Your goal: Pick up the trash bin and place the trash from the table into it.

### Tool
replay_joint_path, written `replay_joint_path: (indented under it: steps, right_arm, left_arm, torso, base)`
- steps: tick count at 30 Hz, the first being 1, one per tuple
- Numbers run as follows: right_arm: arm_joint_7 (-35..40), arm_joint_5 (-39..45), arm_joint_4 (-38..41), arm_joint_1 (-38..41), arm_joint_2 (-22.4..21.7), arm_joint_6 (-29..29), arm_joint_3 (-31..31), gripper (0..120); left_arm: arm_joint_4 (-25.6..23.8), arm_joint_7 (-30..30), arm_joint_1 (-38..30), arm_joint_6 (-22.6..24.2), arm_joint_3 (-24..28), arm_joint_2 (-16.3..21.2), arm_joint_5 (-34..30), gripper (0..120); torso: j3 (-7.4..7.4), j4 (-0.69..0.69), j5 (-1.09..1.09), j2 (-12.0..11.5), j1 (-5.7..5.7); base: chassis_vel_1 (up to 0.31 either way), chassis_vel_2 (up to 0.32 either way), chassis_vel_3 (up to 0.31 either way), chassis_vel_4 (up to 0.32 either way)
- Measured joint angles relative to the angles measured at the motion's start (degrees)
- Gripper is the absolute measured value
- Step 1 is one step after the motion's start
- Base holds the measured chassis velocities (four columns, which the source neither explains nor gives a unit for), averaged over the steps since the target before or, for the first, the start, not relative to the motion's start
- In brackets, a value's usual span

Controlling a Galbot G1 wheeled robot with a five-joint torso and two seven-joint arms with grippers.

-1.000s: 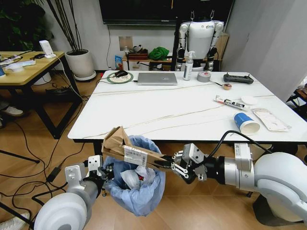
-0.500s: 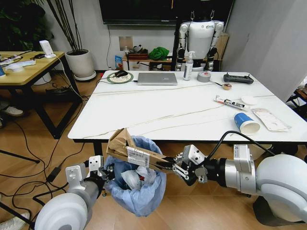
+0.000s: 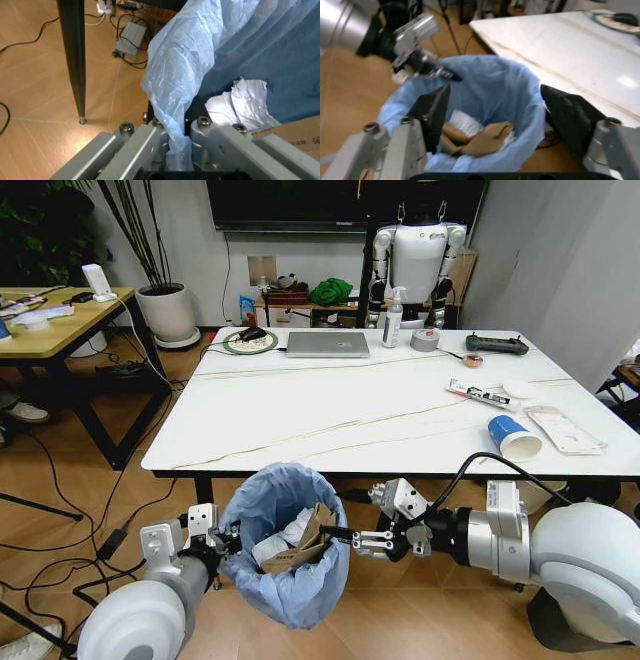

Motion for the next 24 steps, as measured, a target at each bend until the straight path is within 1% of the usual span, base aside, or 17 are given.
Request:
replay_joint_path:
  steps: [2,3,4,5,7,8,12,13,15,19,20,24]
  right_arm:
    - [5.49,2.43,-0.44,0.79,1.83,0.17,0.30,78]
    - [10.10,3.82,-0.91,1.30,3.16,0.10,0.48,84]
    - [12.35,4.55,-1.17,1.50,3.84,0.06,0.56,86]
    - [17.37,5.96,-2.20,1.82,5.67,-0.01,0.98,92]
    - [17.37,5.96,-2.20,1.82,5.67,-0.01,0.98,92]
    - [22.28,6.78,-3.91,1.95,7.86,-0.08,1.83,98]
    - [30.57,8.67,-7.06,1.43,12.21,-0.05,5.29,100]
    - [30.57,8.67,-7.06,1.43,12.21,-0.05,5.29,100]
    - [34.50,9.04,-8.09,0.00,14.98,-0.40,8.82,100]
    - [36.24,6.99,-8.23,-3.42,18.29,0.04,13.61,100]
    - [36.24,6.99,-8.23,-3.42,18.29,0.04,13.61,100]
    - [37.52,2.22,-7.28,-8.39,21.33,1.70,17.44,100]
  left_arm:
    - [0.04,0.00,0.03,0.00,0.01,0.00,-0.01,0]
    - [0.06,0.00,0.09,0.00,0.01,0.00,-0.01,0]
    - [0.08,0.00,0.11,0.00,0.03,-0.01,-0.01,0]
    - [0.09,0.00,0.16,0.00,0.09,-0.02,-0.01,0]
    - [0.09,0.00,0.16,0.00,0.09,-0.02,-0.01,0]
    - [0.09,-0.02,0.27,0.00,0.16,-0.03,-0.01,0]
    - [-0.17,-0.12,0.76,0.00,0.17,0.06,-0.01,0]
    - [-0.17,-0.12,0.76,0.00,0.17,0.06,-0.01,0]
    - [-0.45,-0.15,1.18,0.00,0.00,0.30,-0.01,0]
    - [-0.72,-0.22,1.44,0.00,0.05,0.51,-0.01,0]
    - [-0.72,-0.22,1.44,0.00,0.05,0.51,-0.01,0]
    - [-0.81,-0.40,1.95,0.00,0.50,0.50,0.23,0]
  torso:
    - [0.00,0.00,0.00,0.00,0.00]
    - [0.00,0.00,0.00,0.00,0.00]
    - [0.00,0.01,0.00,0.00,0.00]
    - [0.00,0.01,0.00,0.00,0.00]
    - [0.00,0.01,0.00,0.00,0.00]
    - [0.00,0.01,0.02,0.00,0.00]
    - [0.01,0.01,0.02,0.00,0.00]
    - [0.01,0.01,0.02,0.00,0.00]
    - [0.00,0.01,0.00,0.00,0.00]
    - [0.00,0.00,0.00,0.00,0.00]
    - [0.00,0.00,0.00,0.00,0.00]
    - [0.00,0.00,-0.01,0.00,0.00]
  base:
    - [0.000,0.000,0.000,0.000]
    - [0.000,0.000,0.000,0.000]
    - [0.000,0.000,0.000,0.000]
    - [0.000,0.000,0.000,0.000]
    - [0.000,0.000,0.000,0.000]
    - [0.000,0.000,0.000,0.000]
    - [0.000,0.000,0.000,0.000]
    - [0.000,0.000,0.000,0.000]
    - [0.000,0.000,0.000,0.000]
    - [0.000,0.000,0.000,0.000]
    - [0.000,0.000,0.000,0.000]
    - [0.000,0.000,0.000,0.000]
